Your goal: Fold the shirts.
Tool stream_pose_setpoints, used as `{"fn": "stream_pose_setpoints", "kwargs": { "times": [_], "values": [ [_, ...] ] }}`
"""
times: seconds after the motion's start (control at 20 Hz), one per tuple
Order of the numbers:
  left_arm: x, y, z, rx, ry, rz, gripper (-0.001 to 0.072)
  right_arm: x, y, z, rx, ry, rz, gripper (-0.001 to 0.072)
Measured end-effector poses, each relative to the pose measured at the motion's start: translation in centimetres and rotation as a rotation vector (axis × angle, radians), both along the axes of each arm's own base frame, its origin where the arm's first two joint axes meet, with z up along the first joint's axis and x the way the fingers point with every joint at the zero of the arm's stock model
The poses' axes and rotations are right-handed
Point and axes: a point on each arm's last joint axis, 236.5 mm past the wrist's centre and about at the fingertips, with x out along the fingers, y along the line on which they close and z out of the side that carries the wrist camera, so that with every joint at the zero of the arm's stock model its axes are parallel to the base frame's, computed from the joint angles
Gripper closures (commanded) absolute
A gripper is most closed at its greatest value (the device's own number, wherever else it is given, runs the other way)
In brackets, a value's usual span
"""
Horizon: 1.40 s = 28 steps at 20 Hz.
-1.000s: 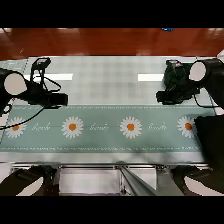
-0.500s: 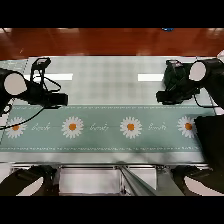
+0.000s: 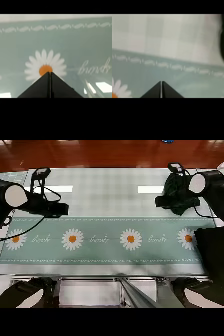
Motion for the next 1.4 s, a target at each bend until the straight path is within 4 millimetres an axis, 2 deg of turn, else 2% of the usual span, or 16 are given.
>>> {"fn": "stream_pose_setpoints", "kwargs": {
  "times": [0.05,0.1,0.15,0.3,0.4,0.5,0.6,0.75,0.95,1.0,1.05,1.1,1.25,1.35,1.4],
  "values": [
    [1.4,0.4,0.9,0.009,-0.056,-0.006,0.0609,1.4,-0.5,0.9,-0.016,-0.060,-0.005,0.0295],
    [2.7,1.0,2.0,0.018,-0.110,-0.003,0.0459,2.6,-1.3,1.9,-0.037,-0.117,-0.019,0.0295],
    [3.9,1.7,3.2,0.023,-0.156,0.008,0.0202,4.0,-2.7,3.2,-0.072,-0.178,-0.043,0.0295],
    [6.1,5.3,5.3,0.043,-0.232,0.088,0.0199,7.0,-8.5,6.6,-0.166,-0.318,-0.158,0.0298],
    [6.3,8.1,5.5,0.052,-0.229,0.167,0.0199,7.9,-13.4,7.3,-0.208,-0.355,-0.257,0.0299],
    [6.0,10.2,5.1,0.060,-0.208,0.226,0.0199,8.2,-17.5,6.2,-0.208,-0.342,-0.351,0.0300],
    [5.5,11.3,4.2,0.065,-0.179,0.260,0.0199,8.8,-19.8,3.6,-0.160,-0.305,-0.422,0.0300],
    [5.1,11.8,3.3,0.066,-0.156,0.282,0.0199,10.7,-20.6,-1.0,-0.055,-0.258,-0.470,0.0301],
    [4.7,12.1,2.3,0.064,-0.132,0.297,0.0199,12.9,-20.2,-6.8,0.047,-0.164,-0.506,0.0307],
    [4.6,12.1,2.1,0.063,-0.128,0.299,0.0199,13.1,-19.9,-8.2,0.069,-0.135,-0.511,0.0372],
    [4.6,12.1,2.0,0.063,-0.126,0.300,0.0199,13.2,-19.7,-9.5,0.087,-0.108,-0.514,0.0575],
    [4.5,12.1,1.8,0.063,-0.122,0.301,0.0199,13.4,-19.4,-10.4,0.104,-0.091,-0.515,0.0684],
    [4.5,12.1,1.7,0.063,-0.117,0.302,0.0200,13.4,-18.6,-11.2,0.139,-0.065,-0.500,0.0684],
    [4.1,12.3,2.0,0.082,-0.116,0.282,0.0201,13.1,-17.9,-9.7,0.152,-0.063,-0.467,0.0684],
    [3.8,12.9,2.6,0.113,-0.129,0.271,0.0201,13.2,-17.6,-7.9,0.159,-0.092,-0.445,0.0684]
  ]
}}
